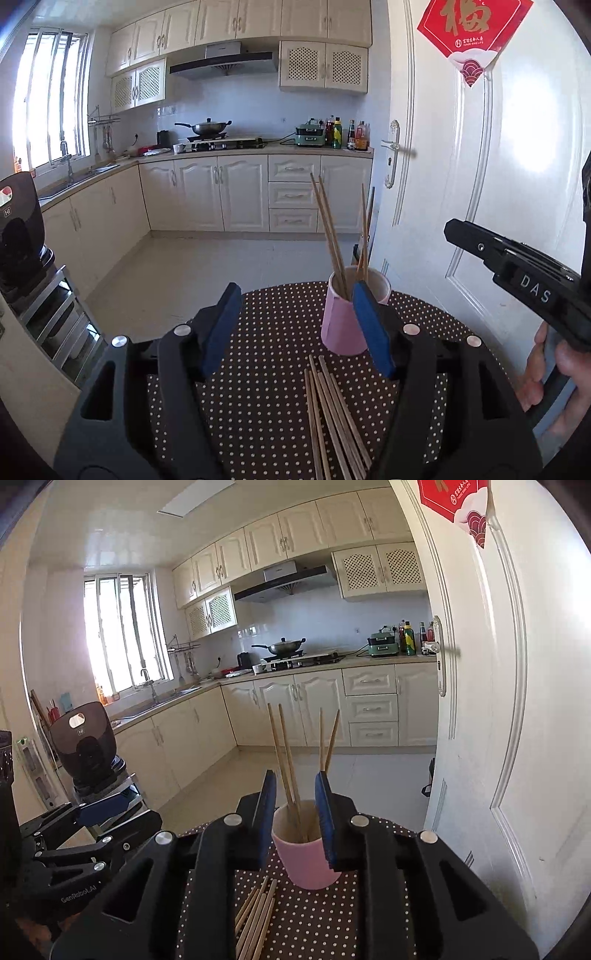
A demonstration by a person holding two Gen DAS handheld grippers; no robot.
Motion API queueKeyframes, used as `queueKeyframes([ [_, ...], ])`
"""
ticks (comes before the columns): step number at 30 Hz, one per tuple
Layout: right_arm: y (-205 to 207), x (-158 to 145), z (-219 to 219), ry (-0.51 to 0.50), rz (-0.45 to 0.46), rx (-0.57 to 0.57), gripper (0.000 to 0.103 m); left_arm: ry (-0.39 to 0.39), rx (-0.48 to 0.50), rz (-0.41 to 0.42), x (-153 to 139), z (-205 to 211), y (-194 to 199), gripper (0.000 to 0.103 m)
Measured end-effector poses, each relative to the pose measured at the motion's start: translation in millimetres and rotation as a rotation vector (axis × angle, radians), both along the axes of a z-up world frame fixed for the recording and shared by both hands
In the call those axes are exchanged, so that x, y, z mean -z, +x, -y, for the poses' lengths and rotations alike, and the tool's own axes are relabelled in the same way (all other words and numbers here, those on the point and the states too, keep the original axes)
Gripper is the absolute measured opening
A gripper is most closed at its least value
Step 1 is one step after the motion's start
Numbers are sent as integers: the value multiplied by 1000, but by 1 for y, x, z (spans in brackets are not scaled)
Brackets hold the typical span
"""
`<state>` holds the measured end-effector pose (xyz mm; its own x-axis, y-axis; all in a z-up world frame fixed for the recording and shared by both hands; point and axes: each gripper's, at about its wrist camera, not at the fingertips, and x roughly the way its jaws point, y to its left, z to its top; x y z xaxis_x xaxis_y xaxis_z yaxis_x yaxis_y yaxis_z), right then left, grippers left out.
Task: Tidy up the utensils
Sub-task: 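Move both tools back down to the remaining chopsticks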
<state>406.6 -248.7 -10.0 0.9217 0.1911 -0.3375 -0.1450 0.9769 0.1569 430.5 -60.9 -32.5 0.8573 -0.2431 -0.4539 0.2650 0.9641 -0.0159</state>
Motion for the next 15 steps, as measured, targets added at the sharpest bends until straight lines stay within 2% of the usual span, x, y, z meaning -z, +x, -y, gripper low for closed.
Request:
queueKeyframes([
  [8, -23, 18, -11, -28, -80, -27, 23, 35, 4, -78, 18, -14, -28, 67],
  [15, -22, 48, -22, -58, -239, -77, 29, 162, 35, -306, 60, -4, -22, 67],
])
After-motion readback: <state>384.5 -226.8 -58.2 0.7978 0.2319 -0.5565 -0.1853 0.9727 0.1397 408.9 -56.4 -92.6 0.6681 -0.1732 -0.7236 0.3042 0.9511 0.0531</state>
